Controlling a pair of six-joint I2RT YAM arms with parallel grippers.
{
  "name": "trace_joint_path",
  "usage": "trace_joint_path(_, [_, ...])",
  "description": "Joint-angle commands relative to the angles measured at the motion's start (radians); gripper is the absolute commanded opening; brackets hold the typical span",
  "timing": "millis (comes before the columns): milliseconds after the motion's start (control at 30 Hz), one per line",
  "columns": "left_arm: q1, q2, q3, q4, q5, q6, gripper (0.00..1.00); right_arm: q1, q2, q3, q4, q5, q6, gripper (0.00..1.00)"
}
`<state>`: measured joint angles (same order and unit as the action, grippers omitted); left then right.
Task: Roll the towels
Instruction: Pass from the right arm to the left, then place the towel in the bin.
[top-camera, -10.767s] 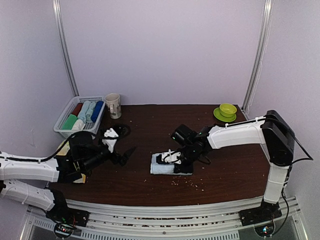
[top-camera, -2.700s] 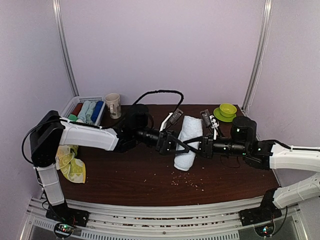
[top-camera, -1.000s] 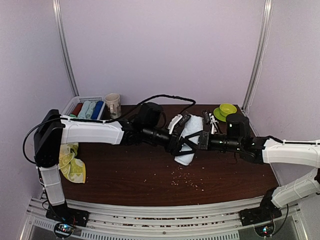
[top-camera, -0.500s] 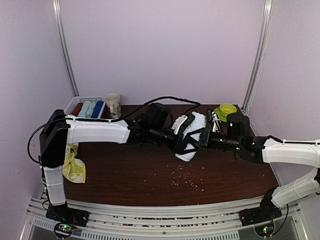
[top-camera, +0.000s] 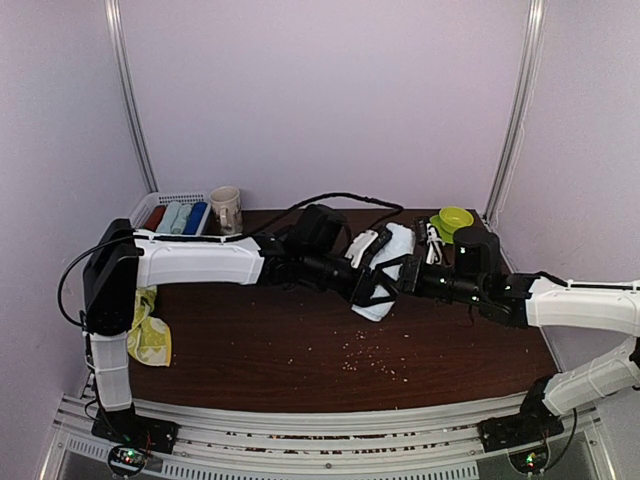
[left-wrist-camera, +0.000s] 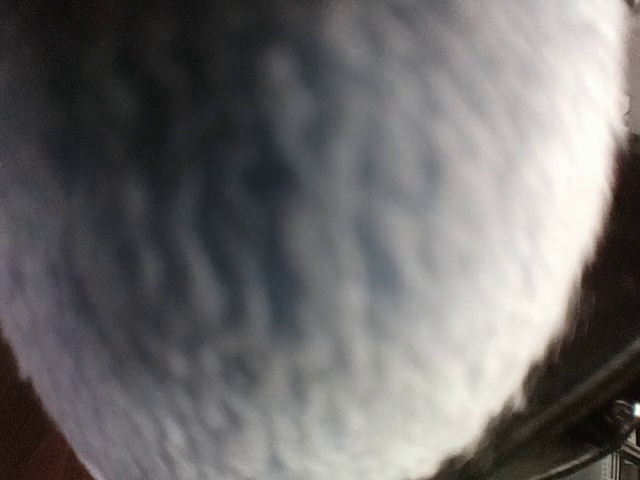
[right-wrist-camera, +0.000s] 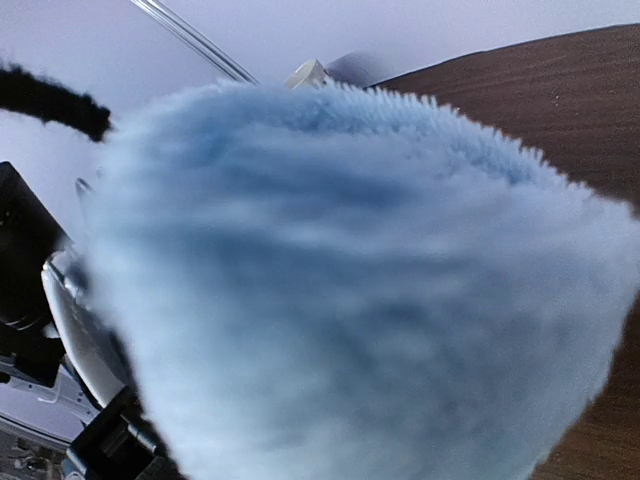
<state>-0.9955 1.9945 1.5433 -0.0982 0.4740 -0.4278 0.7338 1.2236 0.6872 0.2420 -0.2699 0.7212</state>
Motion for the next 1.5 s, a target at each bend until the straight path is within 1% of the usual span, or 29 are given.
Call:
trace_joint_path(0, [-0.012, -0.005, 0.045, -0.117, -0.058, -0.008, 0.0, -0.013, -0.037, 0.044, -0.091, 0.161, -0.038, 0.53])
trace_joint_path(100, [0.012, -0.048, 0.036, -0.185, -0.089, -0.001, 0.0, -0.023, -0.055, 0.079, -0.175, 0.189, -0.074, 0.72])
trace_joint_path(233, [0.07, -0.131, -0.005, -0.289, -0.127, 0.01, 0.0, -0.045, -0.086, 0.102, -0.234, 0.184, -0.113, 0.98])
trace_joint_path(267, [0.091, -0.151, -0.018, -0.312, -0.133, 0.014, 0.0, -0.049, -0.091, 0.104, -0.243, 0.183, -0.118, 1.0])
trace_joint_path(400, [0.201, -0.242, -0.067, -0.394, -0.156, 0.038, 0.0, -0.073, -0.089, 0.111, -0.266, 0.156, -0.146, 1.0])
trace_joint_path(467, [0.273, -0.277, -0.06, -0.46, -0.18, 0.065, 0.0, -0.078, -0.075, 0.118, -0.283, 0.149, -0.166, 1.0])
trace_joint_path(600, [0.414, -0.312, 0.014, -0.625, -0.254, 0.147, 0.0, -0.08, -0.056, 0.132, -0.315, 0.17, -0.206, 1.0])
trace_joint_path(767, [0.646, -0.333, 0.095, -0.76, -0.37, 0.224, 0.0, -0.08, -0.049, 0.153, -0.363, 0.185, -0.25, 1.0])
trace_joint_path(867, [0.759, -0.326, 0.125, -0.795, -0.365, 0.268, 0.0, -0.08, -0.059, 0.158, -0.382, 0.174, -0.272, 1.0])
trace_joint_path(1033, [0.877, -0.194, 0.292, -0.891, -0.458, 0.328, 0.0, -0.08, -0.074, 0.153, -0.406, 0.133, -0.305, 1.0])
trace_joint_path(1167, [0.957, -0.04, 0.423, -0.94, -0.446, 0.36, 0.0, -0.08, -0.091, 0.125, -0.403, 0.091, -0.307, 1.0])
trace_joint_path(1267, [0.987, 0.059, 0.505, -0.948, -0.448, 0.369, 0.0, -0.079, -0.116, 0.08, -0.351, 0.057, -0.278, 1.0])
trace_joint_path(1467, [1.011, 0.238, 0.652, -0.959, -0.458, 0.386, 0.0, -0.071, -0.123, 0.064, -0.34, 0.029, -0.27, 1.0])
